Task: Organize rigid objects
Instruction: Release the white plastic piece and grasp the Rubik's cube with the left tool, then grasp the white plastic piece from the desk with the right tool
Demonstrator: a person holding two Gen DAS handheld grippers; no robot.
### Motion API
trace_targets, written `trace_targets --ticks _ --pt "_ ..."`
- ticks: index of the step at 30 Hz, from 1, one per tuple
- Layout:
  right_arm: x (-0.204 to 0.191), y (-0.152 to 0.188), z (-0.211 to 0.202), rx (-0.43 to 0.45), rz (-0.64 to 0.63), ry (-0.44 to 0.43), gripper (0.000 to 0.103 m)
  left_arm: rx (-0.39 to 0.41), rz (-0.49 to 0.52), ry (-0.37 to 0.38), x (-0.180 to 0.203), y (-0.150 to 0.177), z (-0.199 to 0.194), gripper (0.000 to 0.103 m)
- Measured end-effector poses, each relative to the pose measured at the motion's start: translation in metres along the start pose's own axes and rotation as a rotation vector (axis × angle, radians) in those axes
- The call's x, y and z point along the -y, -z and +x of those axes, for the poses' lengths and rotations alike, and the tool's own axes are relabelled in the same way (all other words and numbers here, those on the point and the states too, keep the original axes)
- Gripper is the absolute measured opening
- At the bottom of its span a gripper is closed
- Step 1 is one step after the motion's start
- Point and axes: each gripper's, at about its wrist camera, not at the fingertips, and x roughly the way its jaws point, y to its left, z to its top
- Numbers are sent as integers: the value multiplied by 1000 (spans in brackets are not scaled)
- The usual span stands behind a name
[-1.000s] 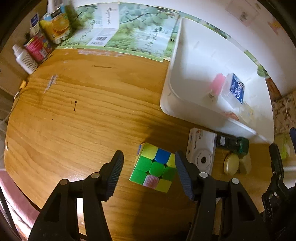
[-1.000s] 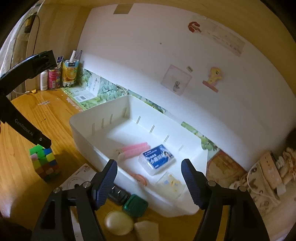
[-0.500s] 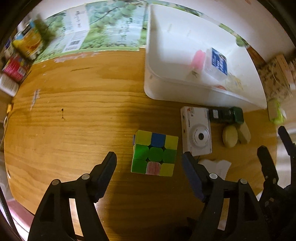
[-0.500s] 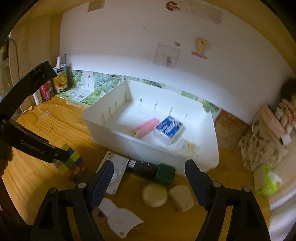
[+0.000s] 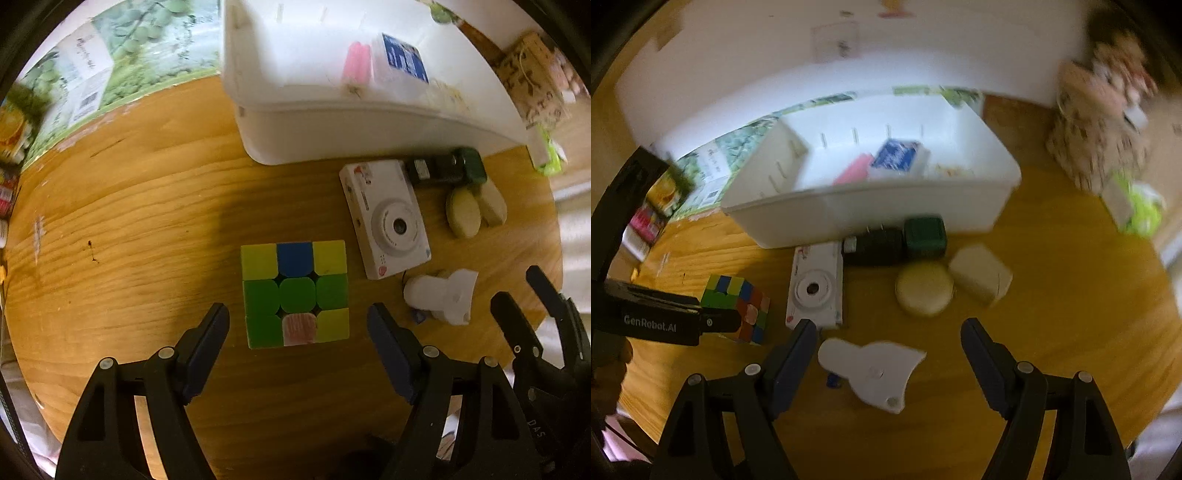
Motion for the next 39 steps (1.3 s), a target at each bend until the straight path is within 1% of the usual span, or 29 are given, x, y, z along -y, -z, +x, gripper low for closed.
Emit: trace_targets --ticks 3,6,11,12,13,24,27,31,35,36,38,39 --pt "2 10 7 -40 60 0 83 -34 18 -7 0 -2 8 80" --pt "2 18 12 -59 106 -5 83 -67 23 -6 -2 -4 16 80" --pt "-2 29 23 -90 165 -3 91 -105 37 3 -6 -12 28 79" --pt "-3 30 26 -95 171 0 98 -112 37 4 -7 -14 29 79" --pt "-3 32 28 -102 180 5 103 -120 37 7 -10 -15 32 79" --pt "-8 35 53 -147 232 37 103 -169 66 4 -26 -34 53 78" --pt "-9 36 59 -158 238 47 103 -185 68 13 -32 -38 55 74" --pt "-11 34 64 -156 221 85 103 -209 57 43 -38 -44 63 67" --pt "-11 32 67 -151 215 104 103 -209 68 31 -40 -46 66 66" --pt "-12 31 67 -151 216 108 102 -210 68 32 -35 -45 68 66" --pt "-11 30 67 -143 219 107 100 -215 55 44 -39 -47 70 66" --pt "-11 29 67 -137 218 105 96 -216 45 49 -40 -48 70 66"
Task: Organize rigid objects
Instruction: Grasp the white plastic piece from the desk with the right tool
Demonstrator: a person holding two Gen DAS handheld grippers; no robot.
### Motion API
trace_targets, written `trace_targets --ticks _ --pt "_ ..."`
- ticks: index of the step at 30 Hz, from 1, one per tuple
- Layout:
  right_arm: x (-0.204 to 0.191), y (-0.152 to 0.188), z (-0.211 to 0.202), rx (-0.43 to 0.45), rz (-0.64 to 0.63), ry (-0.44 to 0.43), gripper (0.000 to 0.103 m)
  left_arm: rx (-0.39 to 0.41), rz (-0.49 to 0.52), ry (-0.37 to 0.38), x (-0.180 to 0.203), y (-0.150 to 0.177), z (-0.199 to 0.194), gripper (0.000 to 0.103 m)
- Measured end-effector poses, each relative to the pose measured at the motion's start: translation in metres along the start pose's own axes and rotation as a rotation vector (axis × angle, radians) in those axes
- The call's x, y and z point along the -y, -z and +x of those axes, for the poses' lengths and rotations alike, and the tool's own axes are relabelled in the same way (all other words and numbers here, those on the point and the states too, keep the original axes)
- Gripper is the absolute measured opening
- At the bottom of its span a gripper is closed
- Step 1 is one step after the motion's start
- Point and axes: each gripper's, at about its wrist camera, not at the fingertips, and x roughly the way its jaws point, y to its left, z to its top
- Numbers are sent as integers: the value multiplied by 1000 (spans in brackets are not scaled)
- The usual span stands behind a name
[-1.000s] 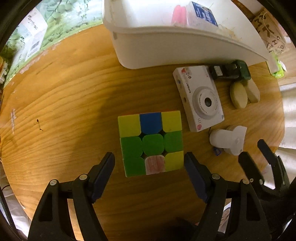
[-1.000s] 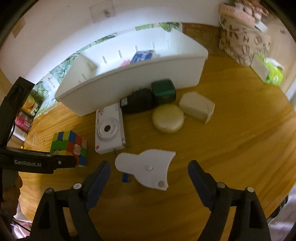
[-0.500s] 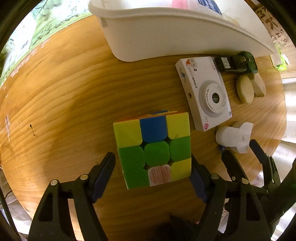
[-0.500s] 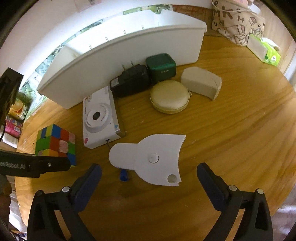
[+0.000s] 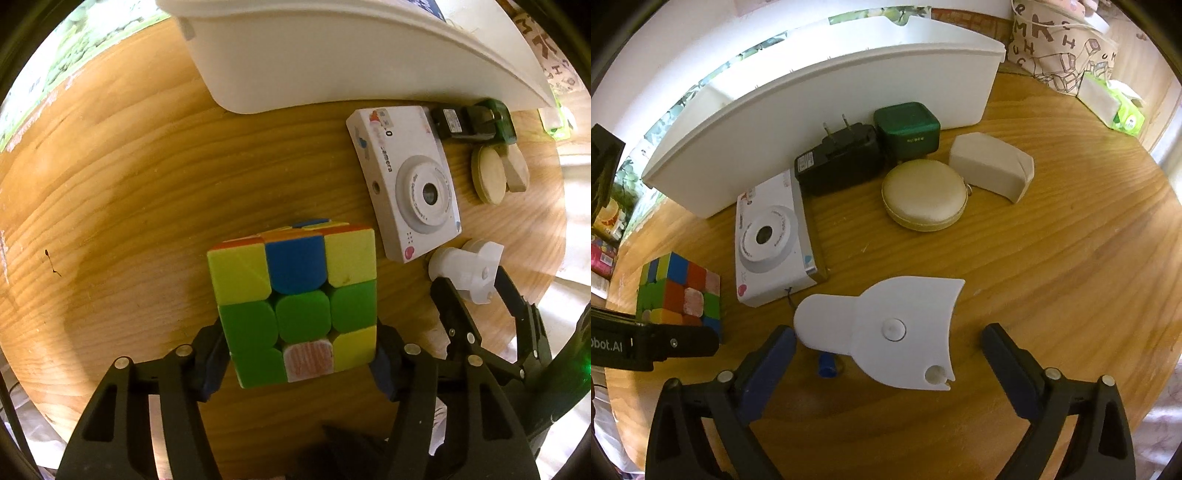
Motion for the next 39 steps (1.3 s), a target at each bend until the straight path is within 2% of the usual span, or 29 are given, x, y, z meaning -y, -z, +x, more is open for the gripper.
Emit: trace_targets --ticks 3,16,17,18,19,21,26,27,28,30,39 --pt "-2 -3 -3 16 -8 -15 82 -1 -14 12 -3 -2 1 66" --pt "-4 -10 -8 11 -49 -50 80 -10 -66 48 -11 20 -5 61" --pt "-6 -10 -10 14 -56 -51 76 -6 -70 51 -11 22 -6 61" --pt "-7 -11 -13 20 -64 -48 63 -2 -75 54 -12 24 -8 61" --pt "-6 -13 -18 34 -67 -57 54 2 -79 59 -12 27 -12 61" --pt "-8 -17 -23 39 -89 -59 48 10 -89 66 -13 31 -17 61" --pt "-13 -18 -25 11 -145 -76 49 39 -132 77 -20 41 -29 61" --pt "-13 -19 -26 8 -146 -81 53 44 -141 80 -21 44 -31 61" --pt "-13 -19 -27 5 -144 -86 69 50 -148 82 -22 47 -33 61" --pt "-13 -22 -28 2 -136 -100 84 56 -161 83 -21 45 -32 61" --pt "-21 -19 -12 -47 -130 -76 87 85 -204 51 -23 62 -35 61"
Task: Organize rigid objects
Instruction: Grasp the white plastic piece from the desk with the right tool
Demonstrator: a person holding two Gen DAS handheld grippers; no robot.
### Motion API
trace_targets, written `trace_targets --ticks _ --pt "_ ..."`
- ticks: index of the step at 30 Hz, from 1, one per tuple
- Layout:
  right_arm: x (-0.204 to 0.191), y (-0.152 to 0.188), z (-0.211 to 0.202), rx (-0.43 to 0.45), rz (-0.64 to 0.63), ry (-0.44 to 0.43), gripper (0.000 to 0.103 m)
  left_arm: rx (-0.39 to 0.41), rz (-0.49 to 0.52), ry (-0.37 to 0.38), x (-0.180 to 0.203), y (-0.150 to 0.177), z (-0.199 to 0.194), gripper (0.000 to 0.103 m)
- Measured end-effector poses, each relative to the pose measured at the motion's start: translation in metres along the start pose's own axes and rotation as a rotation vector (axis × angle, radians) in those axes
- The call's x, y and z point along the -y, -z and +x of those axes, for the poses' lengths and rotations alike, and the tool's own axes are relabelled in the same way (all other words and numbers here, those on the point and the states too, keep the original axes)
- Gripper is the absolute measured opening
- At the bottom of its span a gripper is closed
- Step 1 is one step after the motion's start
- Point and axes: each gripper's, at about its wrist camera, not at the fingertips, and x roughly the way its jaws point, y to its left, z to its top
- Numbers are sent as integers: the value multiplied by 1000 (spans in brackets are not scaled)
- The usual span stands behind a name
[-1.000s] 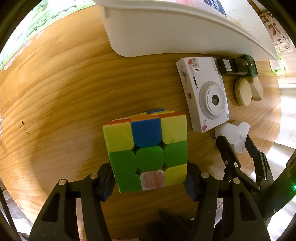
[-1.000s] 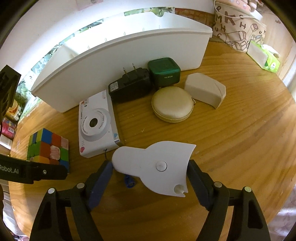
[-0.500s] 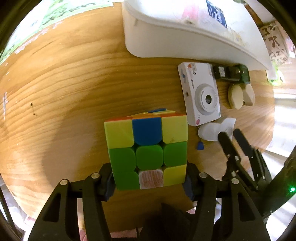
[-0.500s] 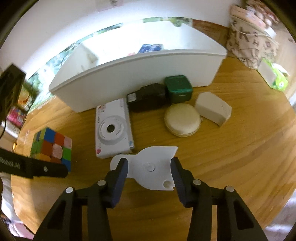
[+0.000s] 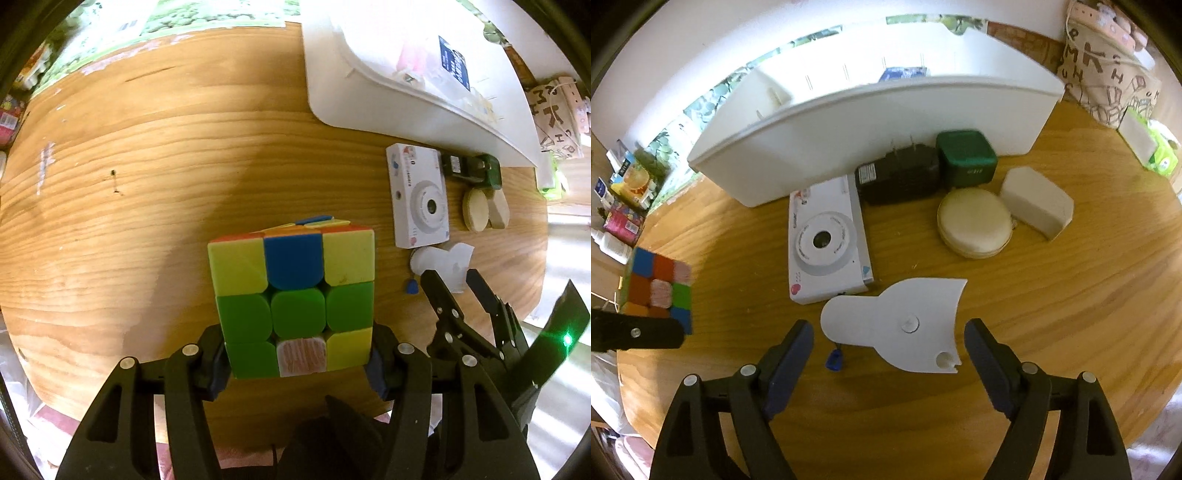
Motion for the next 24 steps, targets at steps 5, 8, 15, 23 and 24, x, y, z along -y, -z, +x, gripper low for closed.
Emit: trace_targets --ticks 5,8,15,23,24 --pt "-6 3 12 -7 0 27 87 4 -7 -17 -1 5 2 61" --pt "-9 5 15 2 8 47 87 3 -10 -25 -4 4 1 61" --pt "-12 8 17 34 33 62 85 8 -2 -34 -4 1 1 61" --pt "-5 8 15 36 41 29 83 22 15 -43 -2 2 -11 61" --pt "-4 8 14 34 41 23 83 25 17 -44 -1 3 -13 61"
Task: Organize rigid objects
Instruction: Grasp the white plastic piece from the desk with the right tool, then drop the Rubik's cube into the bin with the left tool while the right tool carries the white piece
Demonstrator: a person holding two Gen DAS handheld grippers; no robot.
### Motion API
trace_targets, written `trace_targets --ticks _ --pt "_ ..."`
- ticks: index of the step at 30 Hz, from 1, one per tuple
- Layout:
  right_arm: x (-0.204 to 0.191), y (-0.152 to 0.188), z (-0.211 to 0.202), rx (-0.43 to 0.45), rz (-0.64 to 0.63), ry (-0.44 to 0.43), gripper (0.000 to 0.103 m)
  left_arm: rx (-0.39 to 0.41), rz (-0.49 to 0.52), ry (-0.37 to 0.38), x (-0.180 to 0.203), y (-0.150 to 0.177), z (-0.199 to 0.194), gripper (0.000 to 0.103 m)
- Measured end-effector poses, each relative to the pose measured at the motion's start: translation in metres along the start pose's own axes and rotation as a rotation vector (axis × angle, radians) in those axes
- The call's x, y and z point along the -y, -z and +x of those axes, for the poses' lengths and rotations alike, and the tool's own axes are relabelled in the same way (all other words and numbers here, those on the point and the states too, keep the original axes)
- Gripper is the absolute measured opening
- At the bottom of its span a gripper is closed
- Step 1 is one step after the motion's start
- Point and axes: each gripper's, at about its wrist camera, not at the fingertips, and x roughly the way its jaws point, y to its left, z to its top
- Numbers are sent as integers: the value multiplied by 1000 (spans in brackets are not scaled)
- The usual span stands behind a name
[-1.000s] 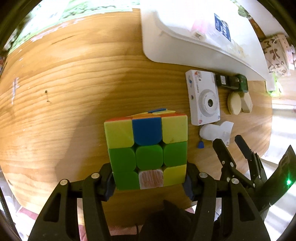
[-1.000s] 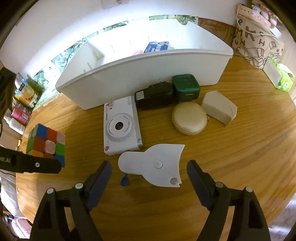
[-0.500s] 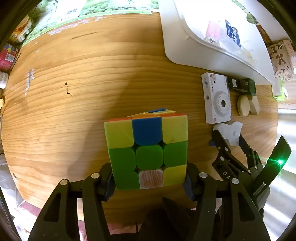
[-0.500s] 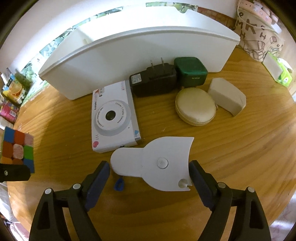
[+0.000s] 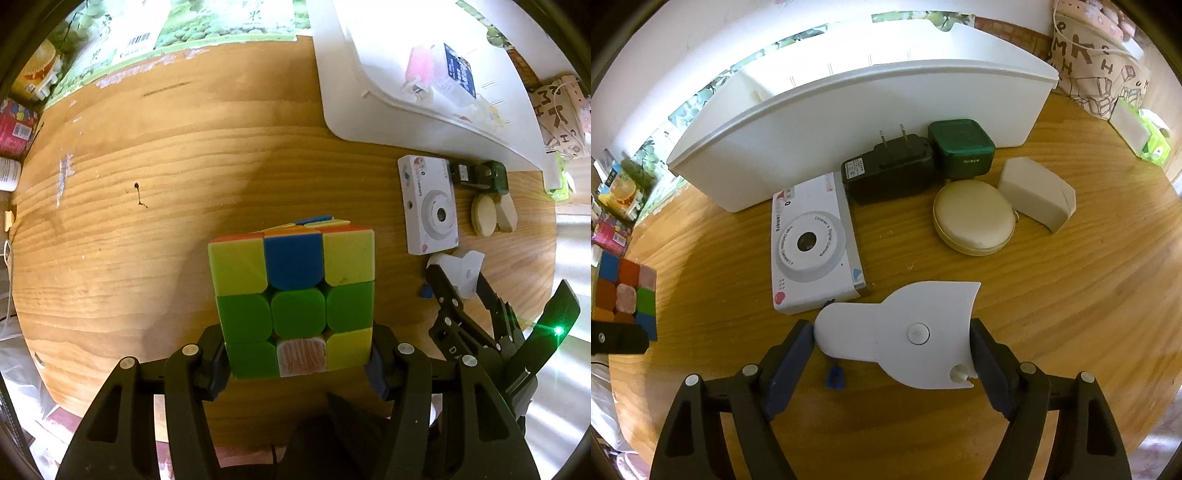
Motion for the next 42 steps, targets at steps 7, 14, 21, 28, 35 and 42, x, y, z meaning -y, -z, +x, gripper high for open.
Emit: trace_targets --ticks 7,14,21,28,35,42 --pt "4 3 -14 3 -13 -13 83 26 25 7 8 -4 -16 61" --pt "12 -6 -49 61 -54 -10 83 80 38 21 18 -12 -42 61" --pt "23 -34 -86 162 -103 15 83 155 32 29 31 -21 -67 61" --pt "33 -68 -119 308 -193 33 83 258 20 35 49 -33 -90 61" --pt "35 -93 -134 457 -293 -14 83 440 -2 36 62 -42 -103 61" --pt "38 -105 -129 583 -409 -76 83 614 -20 71 73 -47 -93 61"
